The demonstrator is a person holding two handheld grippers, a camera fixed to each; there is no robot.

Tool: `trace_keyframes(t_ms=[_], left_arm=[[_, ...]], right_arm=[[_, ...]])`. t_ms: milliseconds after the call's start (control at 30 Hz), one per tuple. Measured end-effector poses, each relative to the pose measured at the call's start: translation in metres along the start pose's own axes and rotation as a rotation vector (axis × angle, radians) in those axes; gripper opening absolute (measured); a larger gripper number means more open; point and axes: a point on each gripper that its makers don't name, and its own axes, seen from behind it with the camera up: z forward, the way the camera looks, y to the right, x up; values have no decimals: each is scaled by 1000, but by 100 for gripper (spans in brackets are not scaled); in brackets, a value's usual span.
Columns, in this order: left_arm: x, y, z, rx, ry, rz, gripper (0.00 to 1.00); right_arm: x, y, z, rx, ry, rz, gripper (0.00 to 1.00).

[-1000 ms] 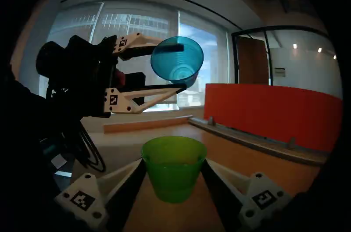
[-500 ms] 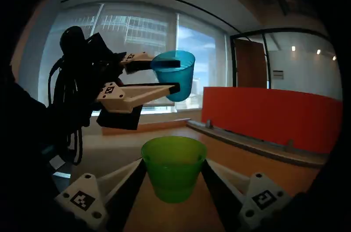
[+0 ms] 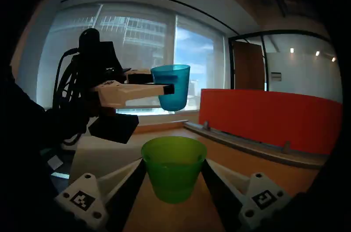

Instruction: Pour water

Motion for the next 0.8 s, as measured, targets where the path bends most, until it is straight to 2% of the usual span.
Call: trace_keyframes(t_ms=[200,467,667,800], left_arm=[[-6,-2,1,-9,-15,-109,82],[-18,3,7,-28,-35,-248,82],[-24,0,8,-20,-46,-266,82],[-29,3,8,-29,-61,-270,82]], right_arm=[[3,0,-1,-1,5,-3,87],[6,1,-4,-5,10,-3,88],[7,2,-5,-11,9,-7,88],[6,4,-5,-14,8,-6,87]])
